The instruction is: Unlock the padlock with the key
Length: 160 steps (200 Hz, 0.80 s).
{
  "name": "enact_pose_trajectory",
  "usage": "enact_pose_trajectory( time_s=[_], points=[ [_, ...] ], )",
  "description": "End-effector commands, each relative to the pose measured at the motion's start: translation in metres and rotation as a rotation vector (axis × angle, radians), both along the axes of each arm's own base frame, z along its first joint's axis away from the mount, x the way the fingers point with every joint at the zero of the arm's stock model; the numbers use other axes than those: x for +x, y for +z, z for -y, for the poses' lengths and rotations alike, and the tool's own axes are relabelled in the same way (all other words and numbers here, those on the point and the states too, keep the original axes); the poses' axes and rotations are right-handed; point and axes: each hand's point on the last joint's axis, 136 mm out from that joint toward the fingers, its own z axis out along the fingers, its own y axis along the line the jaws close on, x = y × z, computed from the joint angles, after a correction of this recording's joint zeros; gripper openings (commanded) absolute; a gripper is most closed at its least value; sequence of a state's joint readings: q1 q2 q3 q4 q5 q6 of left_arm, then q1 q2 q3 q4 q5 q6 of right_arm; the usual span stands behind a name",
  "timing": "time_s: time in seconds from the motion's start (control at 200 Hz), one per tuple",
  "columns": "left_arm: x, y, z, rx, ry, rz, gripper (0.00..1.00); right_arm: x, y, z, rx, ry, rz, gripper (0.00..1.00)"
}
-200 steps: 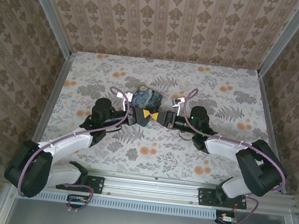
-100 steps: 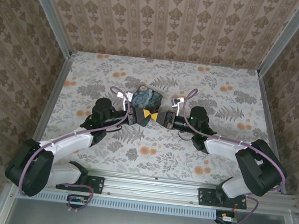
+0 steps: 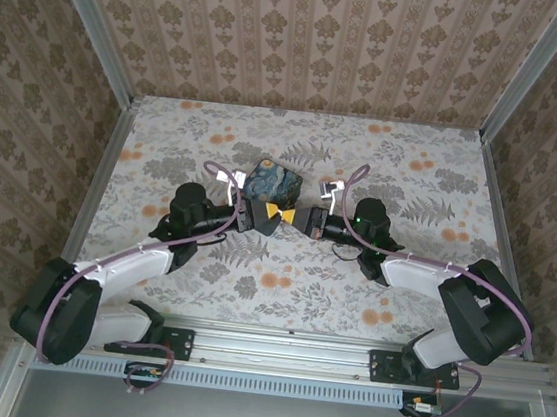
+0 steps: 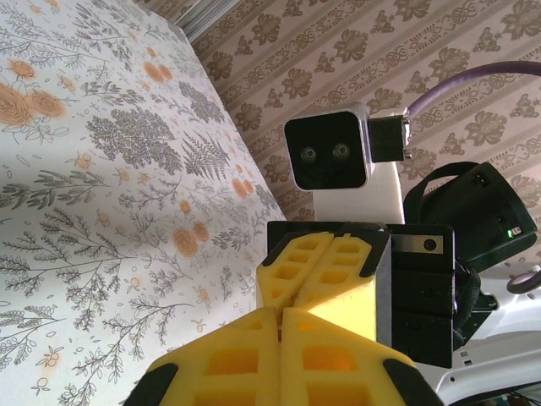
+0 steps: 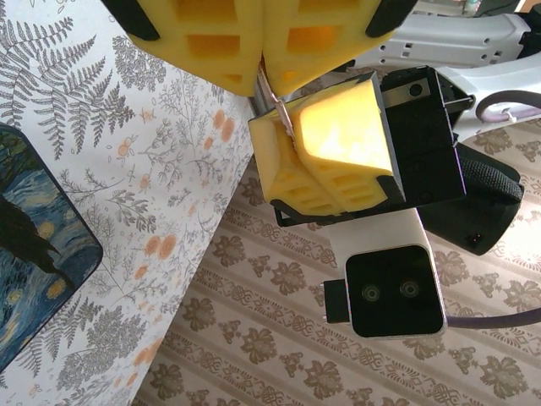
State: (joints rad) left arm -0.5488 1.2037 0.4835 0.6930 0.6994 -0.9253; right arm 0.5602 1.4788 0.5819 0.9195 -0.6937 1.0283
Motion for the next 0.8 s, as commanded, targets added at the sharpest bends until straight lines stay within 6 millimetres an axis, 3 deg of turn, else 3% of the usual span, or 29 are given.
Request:
enact_pose_trajectory(
  time_s=[0.0, 0.145, 0.16, 0.29, 0.465, 0.62, 0.795],
  points=[
    [0.003, -0.013, -0.001, 0.013, 0.008, -0.051, 0.03, -0.008, 0.018, 0.0, 0.029, 0.018, 0.076, 0.0],
    [0.014, -0.026, -0.018, 0.096, 0.088, -0.092, 0.41, -0.006, -0.009, 0.009, -0.089, -0.027, 0.042, 0.0],
    [0.013, -0.027, -0.019, 0.113, 0.087, -0.093, 0.44, -0.007, -0.002, 0.012, -0.088, -0.033, 0.059, 0.0],
    [0.022, -0.04, -0.038, 0.3, 0.203, -0.121, 0.49, -0.003, -0.016, 0.031, -0.175, -0.084, 0.04, 0.0],
    [0.025, -0.066, -0.06, 0.563, 0.434, -0.232, 0.49, 0.015, -0.033, 0.072, -0.283, -0.191, -0.004, 0.0],
    [0.023, -0.078, -0.042, 0.638, 0.574, -0.294, 0.51, 0.03, -0.052, 0.106, -0.42, -0.27, -0.067, 0.0],
    [0.02, -0.1, 0.013, 0.744, 0.622, -0.35, 0.57, 0.049, -0.059, 0.153, -0.496, -0.415, -0.129, 0.0]
  ],
)
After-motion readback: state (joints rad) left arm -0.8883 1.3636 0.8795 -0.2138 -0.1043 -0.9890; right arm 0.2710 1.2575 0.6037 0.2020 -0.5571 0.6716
